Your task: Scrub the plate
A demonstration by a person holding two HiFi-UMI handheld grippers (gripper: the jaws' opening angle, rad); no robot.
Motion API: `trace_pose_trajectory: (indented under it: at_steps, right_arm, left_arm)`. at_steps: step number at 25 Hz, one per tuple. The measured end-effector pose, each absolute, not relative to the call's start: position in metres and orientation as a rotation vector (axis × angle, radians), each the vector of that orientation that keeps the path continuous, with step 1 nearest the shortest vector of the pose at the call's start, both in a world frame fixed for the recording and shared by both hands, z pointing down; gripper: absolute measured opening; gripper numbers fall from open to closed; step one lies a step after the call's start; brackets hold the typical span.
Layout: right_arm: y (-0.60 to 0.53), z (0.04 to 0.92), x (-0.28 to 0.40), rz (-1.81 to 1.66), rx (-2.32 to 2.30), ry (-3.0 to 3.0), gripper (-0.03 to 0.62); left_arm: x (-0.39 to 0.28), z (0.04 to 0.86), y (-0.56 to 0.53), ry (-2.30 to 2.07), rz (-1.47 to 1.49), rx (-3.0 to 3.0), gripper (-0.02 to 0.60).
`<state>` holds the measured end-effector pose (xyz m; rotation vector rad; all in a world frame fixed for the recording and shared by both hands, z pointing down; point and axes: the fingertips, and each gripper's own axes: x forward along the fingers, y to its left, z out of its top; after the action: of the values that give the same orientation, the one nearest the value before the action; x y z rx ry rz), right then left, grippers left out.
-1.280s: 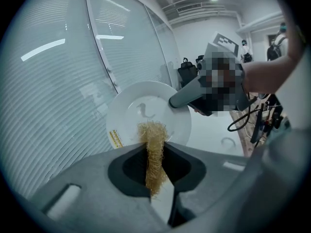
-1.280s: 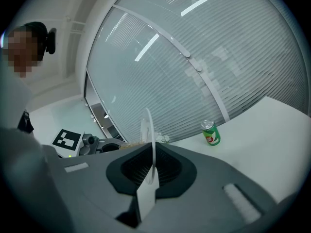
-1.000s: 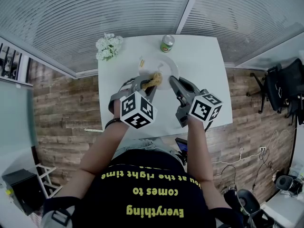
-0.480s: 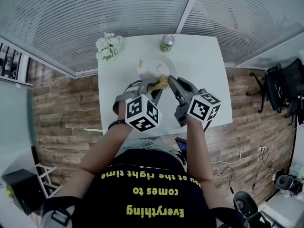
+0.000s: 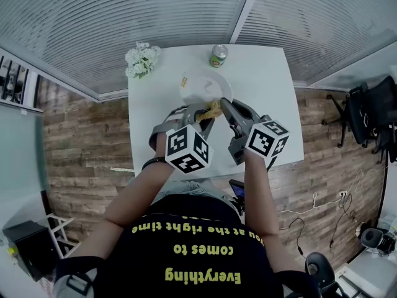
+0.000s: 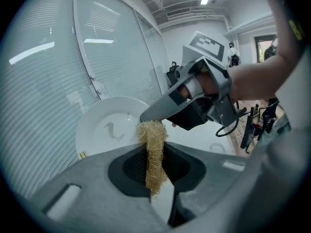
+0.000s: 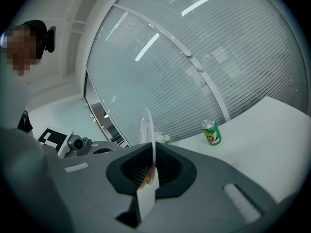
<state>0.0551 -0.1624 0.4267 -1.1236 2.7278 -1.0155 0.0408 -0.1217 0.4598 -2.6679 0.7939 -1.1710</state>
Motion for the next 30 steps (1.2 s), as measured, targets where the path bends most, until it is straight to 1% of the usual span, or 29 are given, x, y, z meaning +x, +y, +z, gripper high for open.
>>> trace_pose_trajectory:
  at_steps: [11, 30]
  right_arm:
    - [-0.163, 0.427, 0.057, -1.015, -1.132, 2.718, 0.014]
    - [-0.167, 0.426, 0.069, -1.008, -1.167, 2.659, 0.014]
  left_arm:
    - [0.034, 0.462, -0.127, 0.816, -1.183, -2.671, 0.063]
    - [-0.023, 0.47, -0.16, 1.033, -1.243, -2.636, 0.063]
